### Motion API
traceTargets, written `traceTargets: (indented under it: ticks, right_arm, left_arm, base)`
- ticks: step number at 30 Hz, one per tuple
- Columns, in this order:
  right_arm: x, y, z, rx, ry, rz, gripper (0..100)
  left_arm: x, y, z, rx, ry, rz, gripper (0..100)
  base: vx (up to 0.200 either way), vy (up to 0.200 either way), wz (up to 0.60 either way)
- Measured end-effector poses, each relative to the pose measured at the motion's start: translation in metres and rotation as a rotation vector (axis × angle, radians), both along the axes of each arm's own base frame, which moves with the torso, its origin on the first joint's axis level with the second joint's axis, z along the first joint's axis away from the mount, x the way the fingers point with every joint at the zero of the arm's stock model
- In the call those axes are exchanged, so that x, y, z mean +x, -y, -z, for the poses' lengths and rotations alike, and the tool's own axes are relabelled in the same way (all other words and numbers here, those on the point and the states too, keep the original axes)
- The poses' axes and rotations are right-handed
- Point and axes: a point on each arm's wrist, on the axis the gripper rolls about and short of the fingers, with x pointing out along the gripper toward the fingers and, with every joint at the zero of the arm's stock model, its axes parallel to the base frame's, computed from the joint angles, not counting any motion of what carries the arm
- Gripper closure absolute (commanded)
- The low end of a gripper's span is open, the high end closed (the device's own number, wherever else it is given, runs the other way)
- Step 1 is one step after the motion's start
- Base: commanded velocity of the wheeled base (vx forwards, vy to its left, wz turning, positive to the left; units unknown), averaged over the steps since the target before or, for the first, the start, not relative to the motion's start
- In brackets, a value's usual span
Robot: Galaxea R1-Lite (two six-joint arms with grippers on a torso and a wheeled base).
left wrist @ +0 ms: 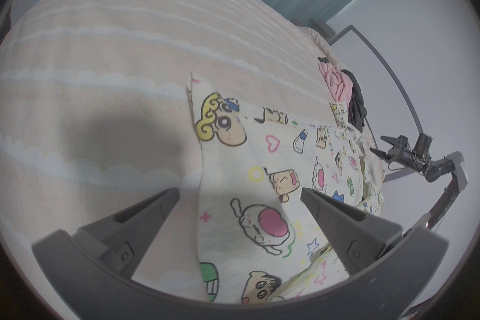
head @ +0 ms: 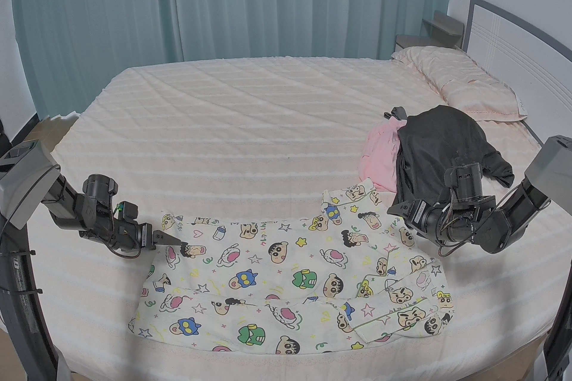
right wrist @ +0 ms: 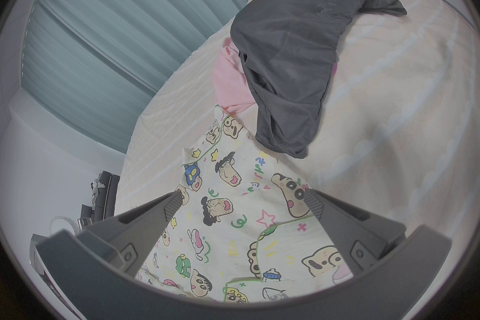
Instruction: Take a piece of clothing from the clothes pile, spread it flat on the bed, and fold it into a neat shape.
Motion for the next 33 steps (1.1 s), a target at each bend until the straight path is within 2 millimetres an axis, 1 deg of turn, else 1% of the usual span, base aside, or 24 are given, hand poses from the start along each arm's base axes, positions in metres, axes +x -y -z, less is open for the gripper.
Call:
traceTargets:
  ticks: [8,18,24,25,33]
  right_arm:
    - [-0.001,0.000,0.001,0.000,-0.004,0.001,0]
    - [-0.001,0.001,0.002,0.004,0.014,0.003,0]
    - [-0.001,0.001,0.003,0.005,0.011,0.002,0]
    - [-0.001,0.001,0.003,0.004,0.010,0.002,0]
    - [-0.001,0.001,0.003,0.005,0.009,0.002,0]
  left_arm:
    - [-0.010,-0.004,0.012,0.002,-0.026,0.018,0]
    - [-0.021,-0.014,0.014,-0.051,-0.053,0.004,0]
    - [-0.026,-0.016,0.015,-0.054,-0.059,-0.001,0]
    - [-0.026,-0.016,0.015,-0.054,-0.060,-0.001,100]
    - [-0.028,-0.015,0.015,-0.053,-0.075,-0.001,100]
  base:
    - [0.000,0.000,0.00]
    - [0.000,0.000,0.00]
    - [0.000,0.000,0.00]
    - [0.000,0.000,0.00]
    - [0.000,0.000,0.00]
